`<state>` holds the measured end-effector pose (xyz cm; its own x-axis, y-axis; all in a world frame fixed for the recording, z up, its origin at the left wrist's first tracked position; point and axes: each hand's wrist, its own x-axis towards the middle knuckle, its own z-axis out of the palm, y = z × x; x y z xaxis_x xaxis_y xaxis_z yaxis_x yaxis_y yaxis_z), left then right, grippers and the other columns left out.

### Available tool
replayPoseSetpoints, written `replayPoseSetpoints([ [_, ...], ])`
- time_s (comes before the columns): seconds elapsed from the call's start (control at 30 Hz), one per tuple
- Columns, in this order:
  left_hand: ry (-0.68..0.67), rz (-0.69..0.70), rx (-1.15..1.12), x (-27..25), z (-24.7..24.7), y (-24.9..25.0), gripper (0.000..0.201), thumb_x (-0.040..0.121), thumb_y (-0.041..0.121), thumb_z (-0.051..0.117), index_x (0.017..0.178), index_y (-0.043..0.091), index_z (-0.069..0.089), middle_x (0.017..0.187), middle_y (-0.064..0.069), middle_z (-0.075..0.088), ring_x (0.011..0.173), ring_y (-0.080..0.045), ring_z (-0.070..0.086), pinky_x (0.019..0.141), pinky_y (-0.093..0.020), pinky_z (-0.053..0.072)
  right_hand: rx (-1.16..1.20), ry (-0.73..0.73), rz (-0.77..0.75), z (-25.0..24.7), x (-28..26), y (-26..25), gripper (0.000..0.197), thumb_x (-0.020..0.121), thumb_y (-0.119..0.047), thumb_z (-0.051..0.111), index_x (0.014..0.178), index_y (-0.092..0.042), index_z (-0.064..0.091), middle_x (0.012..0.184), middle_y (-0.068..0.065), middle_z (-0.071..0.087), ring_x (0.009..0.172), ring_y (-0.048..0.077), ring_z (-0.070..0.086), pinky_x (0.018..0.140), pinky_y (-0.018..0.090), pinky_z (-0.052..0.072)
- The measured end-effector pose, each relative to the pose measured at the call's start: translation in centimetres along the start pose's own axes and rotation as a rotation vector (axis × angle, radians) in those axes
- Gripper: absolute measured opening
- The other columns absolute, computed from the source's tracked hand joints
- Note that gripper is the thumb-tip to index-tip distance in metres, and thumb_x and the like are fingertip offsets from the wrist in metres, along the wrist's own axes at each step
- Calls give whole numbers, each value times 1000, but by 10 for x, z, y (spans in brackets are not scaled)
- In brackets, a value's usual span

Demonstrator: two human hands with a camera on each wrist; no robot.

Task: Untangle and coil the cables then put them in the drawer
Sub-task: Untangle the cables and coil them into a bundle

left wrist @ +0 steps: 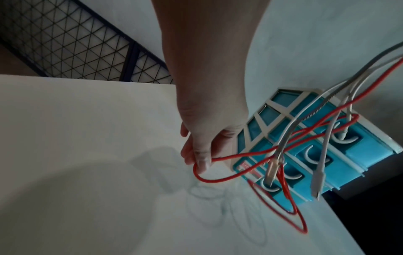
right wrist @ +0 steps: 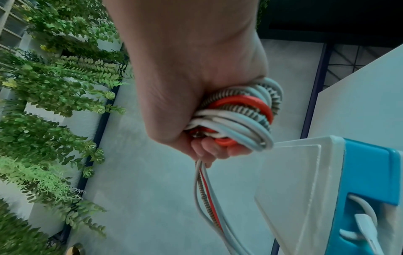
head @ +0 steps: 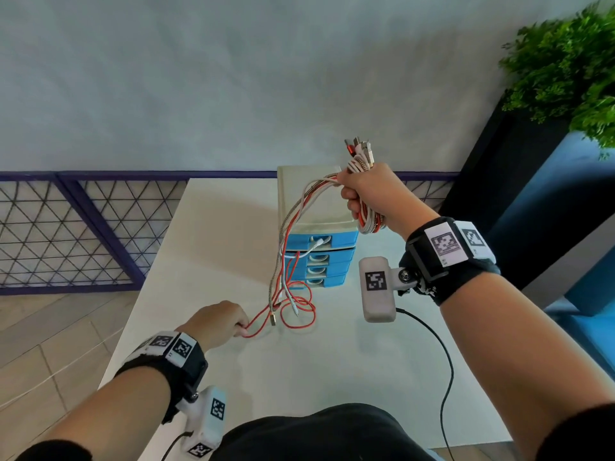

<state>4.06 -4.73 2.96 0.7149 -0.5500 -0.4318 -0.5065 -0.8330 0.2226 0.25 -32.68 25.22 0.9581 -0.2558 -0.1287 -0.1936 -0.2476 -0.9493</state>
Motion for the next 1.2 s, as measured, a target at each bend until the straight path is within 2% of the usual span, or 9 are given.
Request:
replayPoseSetpoints([
  [0.13, 40, 19, -117, 14, -11, -11, 23, 90, 15, 56, 76, 33, 58, 81, 3, 52, 75, -20, 49, 75, -30, 44, -67, -130, 27, 3, -2, 2, 14, 94, -15, 55, 81, -13, 54, 55, -1, 50, 43, 12, 45, 51, 28, 45],
  [0.23, 359, -13, -244, 22, -37, -7, 27, 94, 6, 42, 108, 15, 64, 113, -6, 62, 105, -26, 58, 96, -36, 44, -137, -244, 26, 8, -3, 7, 17, 95, -15, 54, 79, -12, 52, 56, -1, 51, 43, 12, 46, 49, 29, 46],
  [0.37, 786, 25, -577, 13, -101, 36, 23, 100, 14, 35, 94, 6, 56, 105, -13, 64, 98, -27, 59, 85, -33, 43, -148, -339, 33, 18, -5, 17, 11, 96, -16, 55, 88, -9, 54, 58, 0, 55, 45, 12, 50, 49, 28, 52],
  [0.53, 353, 215, -853, -12, -152, 100, 68, 97, 54, 16, 89, 13, 69, 91, 0, 72, 89, -9, 67, 89, -24, 44, -46, -457, 9, 27, -3, 22, 18, 98, -16, 54, 81, -9, 53, 62, 4, 56, 51, 16, 57, 77, 46, 57],
  [0.6, 217, 259, -900, -17, -154, 109, 67, 92, 61, 22, 79, 9, 63, 63, 0, 64, 64, -16, 66, 77, -26, 48, -10, -474, 4, 25, -3, 22, 20, 98, -16, 55, 79, -10, 52, 60, 3, 52, 50, 14, 52, 67, 39, 55],
  [0.67, 55, 279, -1095, -21, -153, 110, 52, 89, 61, 34, 71, 15, 52, 49, 5, 40, 41, -15, 45, 67, -29, 48, 50, -497, 16, 21, -3, 24, 19, 98, -16, 55, 80, -12, 49, 60, 1, 48, 49, 12, 46, 54, 29, 49],
  [0.73, -144, 270, -1274, -22, -153, 105, 47, 92, 58, 34, 70, 18, 49, 50, 6, 30, 38, -10, 30, 60, -27, 47, 85, -506, 14, 18, -3, 27, 19, 99, -14, 54, 80, -13, 49, 60, 1, 45, 47, 11, 43, 49, 24, 45],
  [0.83, -358, 323, -1481, -24, -154, 98, 41, 95, 49, 34, 81, 16, 54, 53, 7, 36, 41, -7, 33, 58, -25, 45, 77, -507, 7, 16, -3, 28, 15, 98, -14, 54, 84, -12, 50, 60, 1, 46, 47, 11, 43, 49, 24, 45],
  [1.2, -287, 339, -1441, -17, -137, 86, 21, 87, 27, 53, 90, 12, 67, 64, 3, 51, 51, -6, 41, 50, -13, 40, -345, -553, 1, 10, -7, 17, 23, 93, -21, 63, 76, -5, 64, 64, 5, 66, 51, 14, 61, 53, 24, 52],
])
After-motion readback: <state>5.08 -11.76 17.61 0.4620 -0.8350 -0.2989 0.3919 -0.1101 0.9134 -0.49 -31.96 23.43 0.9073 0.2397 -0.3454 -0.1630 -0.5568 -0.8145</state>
